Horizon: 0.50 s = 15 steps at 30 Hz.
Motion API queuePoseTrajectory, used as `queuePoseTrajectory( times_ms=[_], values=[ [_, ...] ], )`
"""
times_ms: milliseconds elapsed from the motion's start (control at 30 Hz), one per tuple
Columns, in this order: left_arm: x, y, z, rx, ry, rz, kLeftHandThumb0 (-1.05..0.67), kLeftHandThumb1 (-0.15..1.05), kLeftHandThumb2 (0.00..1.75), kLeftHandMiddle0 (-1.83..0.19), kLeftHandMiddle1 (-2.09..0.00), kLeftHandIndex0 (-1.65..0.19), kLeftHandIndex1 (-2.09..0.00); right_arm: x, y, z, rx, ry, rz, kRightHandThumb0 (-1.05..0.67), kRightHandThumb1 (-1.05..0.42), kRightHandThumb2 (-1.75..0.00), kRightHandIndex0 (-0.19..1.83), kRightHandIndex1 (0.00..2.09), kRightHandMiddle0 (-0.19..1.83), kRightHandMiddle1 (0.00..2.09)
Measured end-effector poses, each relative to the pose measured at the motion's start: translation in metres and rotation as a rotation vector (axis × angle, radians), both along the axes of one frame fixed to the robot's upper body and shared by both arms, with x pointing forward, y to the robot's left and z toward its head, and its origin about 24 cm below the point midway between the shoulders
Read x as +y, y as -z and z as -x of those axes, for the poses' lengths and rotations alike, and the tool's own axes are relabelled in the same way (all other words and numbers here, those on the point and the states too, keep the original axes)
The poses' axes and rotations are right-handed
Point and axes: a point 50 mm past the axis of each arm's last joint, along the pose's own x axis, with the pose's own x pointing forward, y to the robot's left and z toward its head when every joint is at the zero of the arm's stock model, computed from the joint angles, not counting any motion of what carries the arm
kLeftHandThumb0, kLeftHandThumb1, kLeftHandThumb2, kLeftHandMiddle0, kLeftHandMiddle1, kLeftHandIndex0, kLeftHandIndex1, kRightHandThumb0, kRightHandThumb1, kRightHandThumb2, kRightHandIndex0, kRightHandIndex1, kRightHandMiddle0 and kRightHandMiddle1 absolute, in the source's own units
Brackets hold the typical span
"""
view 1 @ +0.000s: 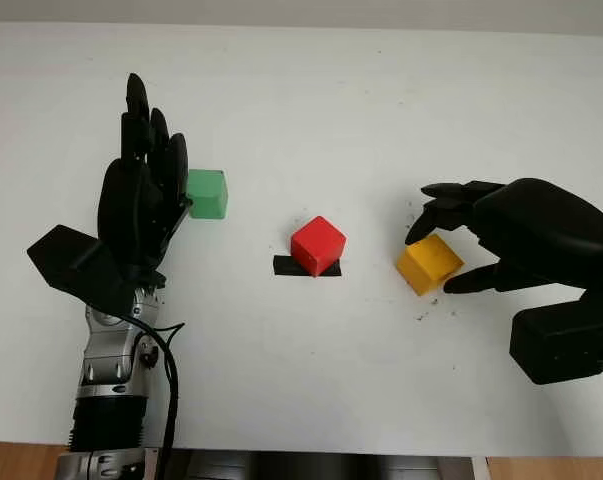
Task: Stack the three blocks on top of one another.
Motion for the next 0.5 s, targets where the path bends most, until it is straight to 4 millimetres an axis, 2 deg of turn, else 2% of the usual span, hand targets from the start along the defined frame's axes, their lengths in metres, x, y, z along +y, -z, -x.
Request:
queuePoseTrajectory(
  times_ms=[167,300,433,500],
  values=[
    [0.0002,0.0,-0.0001,0.001,-0.007,-0.001,-0.69,1.05,0.53,0.19,-0.03,0.19,0.0,0.0023,0.0011,-0.001,0.016,-0.007,0.019,-0.49,-0.86,-0.05,0.29,0.04,0.48,0.68],
    [0.0003,0.0,-0.0001,0.001,-0.009,0.0,-0.69,1.05,0.52,0.19,-0.03,0.19,0.0,0.0026,-0.0004,-0.0018,0.009,-0.009,0.017,-0.4,-0.88,-0.06,0.33,0.06,0.62,0.78],
    [0.0001,0.0,0.0,0.0,-0.005,-0.001,-0.67,1.05,0.54,0.19,-0.02,0.19,0.0,0.0034,-0.001,-0.0013,-0.019,-0.032,-0.004,-0.31,-0.88,-0.05,0.4,0.08,0.64,1.1],
    [0.0003,0.0,0.0,0.0,-0.007,0.0,-0.67,1.05,0.53,0.19,-0.03,0.19,0.0,0.0031,-0.001,-0.0013,-0.033,-0.04,-0.015,-0.31,-0.88,-0.05,0.42,0.08,0.62,1.16]
  ],
)
